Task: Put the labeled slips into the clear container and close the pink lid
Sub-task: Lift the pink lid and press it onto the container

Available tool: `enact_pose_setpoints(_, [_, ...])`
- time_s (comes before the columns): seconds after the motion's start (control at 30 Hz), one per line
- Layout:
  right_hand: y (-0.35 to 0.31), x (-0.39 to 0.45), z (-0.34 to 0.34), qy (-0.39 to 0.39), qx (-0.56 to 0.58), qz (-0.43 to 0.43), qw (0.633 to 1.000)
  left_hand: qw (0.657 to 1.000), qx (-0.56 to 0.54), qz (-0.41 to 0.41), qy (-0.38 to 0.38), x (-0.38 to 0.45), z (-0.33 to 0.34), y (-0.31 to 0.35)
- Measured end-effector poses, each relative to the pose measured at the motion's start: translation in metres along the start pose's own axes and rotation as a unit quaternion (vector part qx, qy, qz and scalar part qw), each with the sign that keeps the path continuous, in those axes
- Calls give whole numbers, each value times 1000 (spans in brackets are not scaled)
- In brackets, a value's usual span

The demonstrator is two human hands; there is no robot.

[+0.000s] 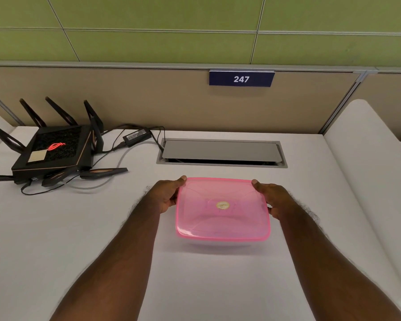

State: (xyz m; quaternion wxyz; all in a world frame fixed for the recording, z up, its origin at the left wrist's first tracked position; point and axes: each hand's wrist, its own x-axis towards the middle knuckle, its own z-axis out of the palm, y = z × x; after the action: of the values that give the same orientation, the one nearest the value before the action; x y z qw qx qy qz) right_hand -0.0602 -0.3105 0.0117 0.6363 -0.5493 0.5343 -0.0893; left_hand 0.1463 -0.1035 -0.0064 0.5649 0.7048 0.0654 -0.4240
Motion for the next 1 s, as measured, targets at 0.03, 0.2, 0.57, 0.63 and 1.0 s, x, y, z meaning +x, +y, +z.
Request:
enact_pose_setpoints(0.03, [0,0,1,3,-6,-3,1000,1000,8,2,2,1,-1,0])
enact_pose_setpoints(0.2, [0,-3,2,-6,-1,-17,1000,999,47,-10,5,1,0,13])
enact_pose_setpoints(0.57, [5,4,-1,-21,-9,-26,999,999,42,-19,16,1,5,18])
enact_pose_setpoints(0.63, [5,4,-2,-27,-10,-28,999,999,40,-16,19,2,6,17])
enact_pose_setpoints(1.0, [4,3,-2,-35,-26,-22,999,998,43,6,44,3,9,12])
